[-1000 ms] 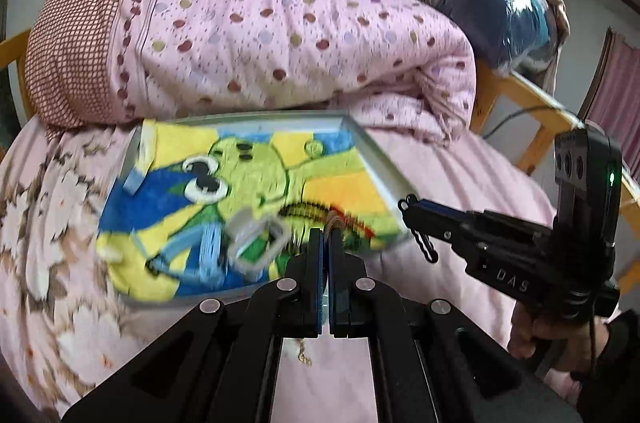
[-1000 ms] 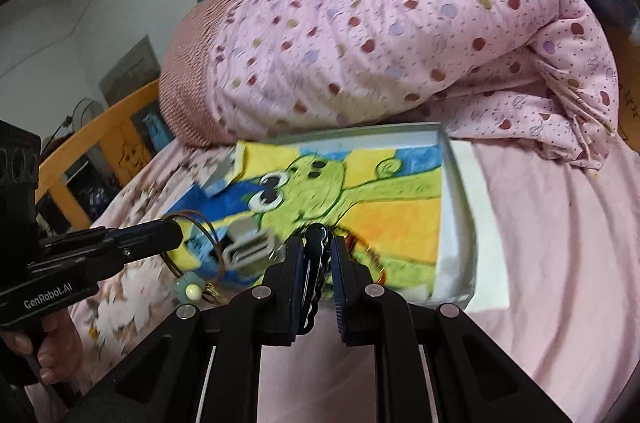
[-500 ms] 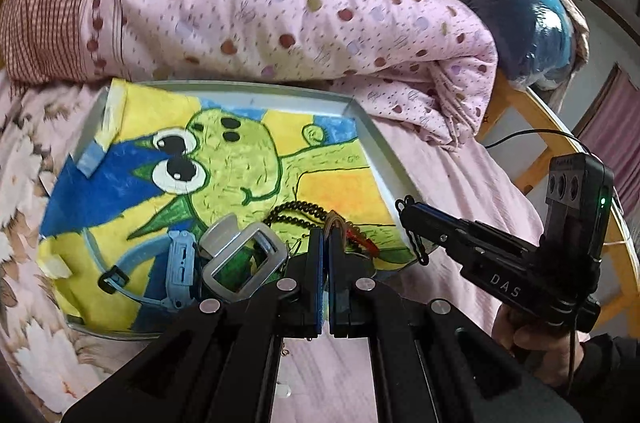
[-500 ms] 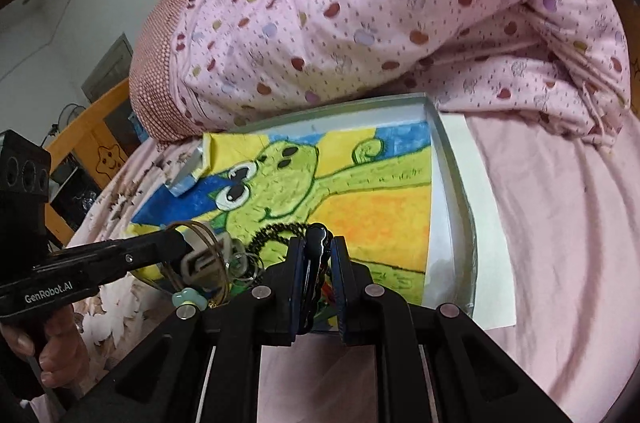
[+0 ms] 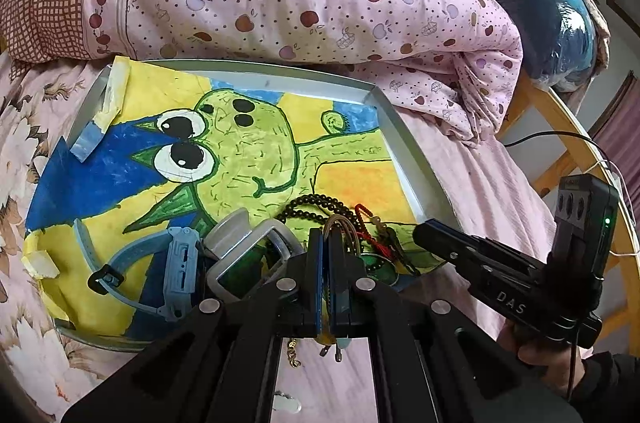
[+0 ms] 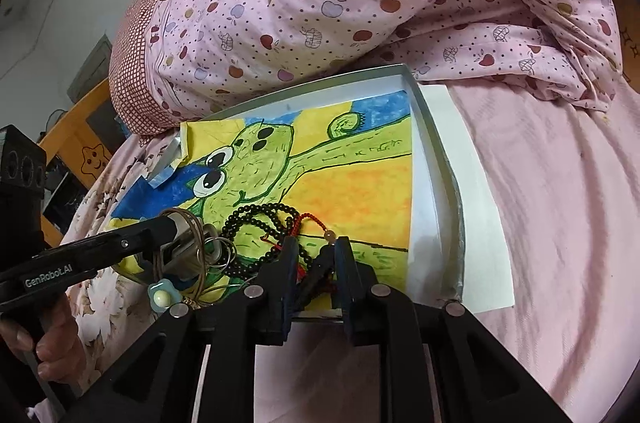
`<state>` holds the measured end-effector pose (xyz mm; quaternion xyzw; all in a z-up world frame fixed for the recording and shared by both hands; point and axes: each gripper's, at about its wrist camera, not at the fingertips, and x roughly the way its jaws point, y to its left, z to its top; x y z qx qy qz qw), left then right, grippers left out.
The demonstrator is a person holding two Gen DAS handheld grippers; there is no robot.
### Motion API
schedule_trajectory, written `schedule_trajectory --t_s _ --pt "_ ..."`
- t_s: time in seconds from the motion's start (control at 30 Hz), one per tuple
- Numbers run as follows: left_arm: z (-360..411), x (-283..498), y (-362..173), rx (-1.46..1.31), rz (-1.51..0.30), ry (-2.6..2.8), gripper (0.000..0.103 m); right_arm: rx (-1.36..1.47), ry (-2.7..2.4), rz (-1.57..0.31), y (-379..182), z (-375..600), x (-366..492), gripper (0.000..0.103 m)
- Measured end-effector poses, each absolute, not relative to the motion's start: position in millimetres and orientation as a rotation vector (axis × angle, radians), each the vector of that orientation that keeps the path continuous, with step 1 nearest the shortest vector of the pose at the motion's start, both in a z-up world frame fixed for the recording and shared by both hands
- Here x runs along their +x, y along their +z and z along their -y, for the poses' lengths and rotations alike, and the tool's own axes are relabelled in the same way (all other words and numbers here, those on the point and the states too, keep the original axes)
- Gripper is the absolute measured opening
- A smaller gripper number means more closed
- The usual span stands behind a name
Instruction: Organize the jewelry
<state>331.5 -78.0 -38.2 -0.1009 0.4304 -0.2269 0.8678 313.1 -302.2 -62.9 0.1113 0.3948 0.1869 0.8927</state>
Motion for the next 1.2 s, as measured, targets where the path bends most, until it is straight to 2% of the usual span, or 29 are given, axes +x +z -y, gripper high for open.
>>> schedule_trajectory --t_s 0.07,0.3,0.33,0.37,0.47,0.5,0.73,0.9,0.93,1.0,1.03,1.2 --pt "78.4 333.4 -39.8 -0.208 -0.906 -0.466 0.001 0.234 0.383 -0.811 -61.3 303.7 311.0 0.027" --pt "80.5 345.8 -50.0 -0.199 -0.944 -0.423 0.002 0.226 0.378 -0.798 -56.0 304.8 306.0 0.029" --pt "79.8 346.8 -51.5 -0.207 -0.955 -0.426 0.003 0.22 0.377 -0.795 -55.4 304.6 305.0 0.033" --pt "78.9 346.7 -51.9 -0.214 -0.959 -0.426 0.01 0.217 0.376 -0.792 -55.0 304.5 304.0 0.039" --pt "73.1 344.8 -49.2 -0.243 -0.935 -0.412 0.045 0.216 0.372 -0.783 -54.2 305.2 302.5 0.043" --pt "71.2 343.6 -47.7 -0.256 -0.921 -0.41 0.049 0.215 0.37 -0.783 -54.2 305.0 302.5 0.043" --pt "67.3 341.2 -39.6 -0.266 -0.893 -0.4 0.049 0.207 0.355 -0.775 -51.9 305.7 298.6 0.044" --pt "64.5 334.0 -32.8 -0.257 -0.873 -0.403 0.051 0.204 0.351 -0.752 -46.8 304.4 291.3 0.063" --pt "63.6 331.9 -31.2 -0.255 -0.869 -0.403 0.053 0.205 0.351 -0.742 -44.8 304.1 288.8 0.067" --pt "61.4 327.1 -27.6 -0.26 -0.852 -0.398 0.066 0.208 0.35 -0.727 -41.7 304.0 285.3 0.073" --pt "59.4 324.0 -25.1 -0.265 -0.838 -0.394 0.067 0.212 0.347 -0.715 -39.2 304.3 282.4 0.077" --pt "55.2 312.9 -11.7 -0.239 -0.806 -0.379 0.071 0.228 0.321 -0.663 -25.2 308.1 268.9 0.083"
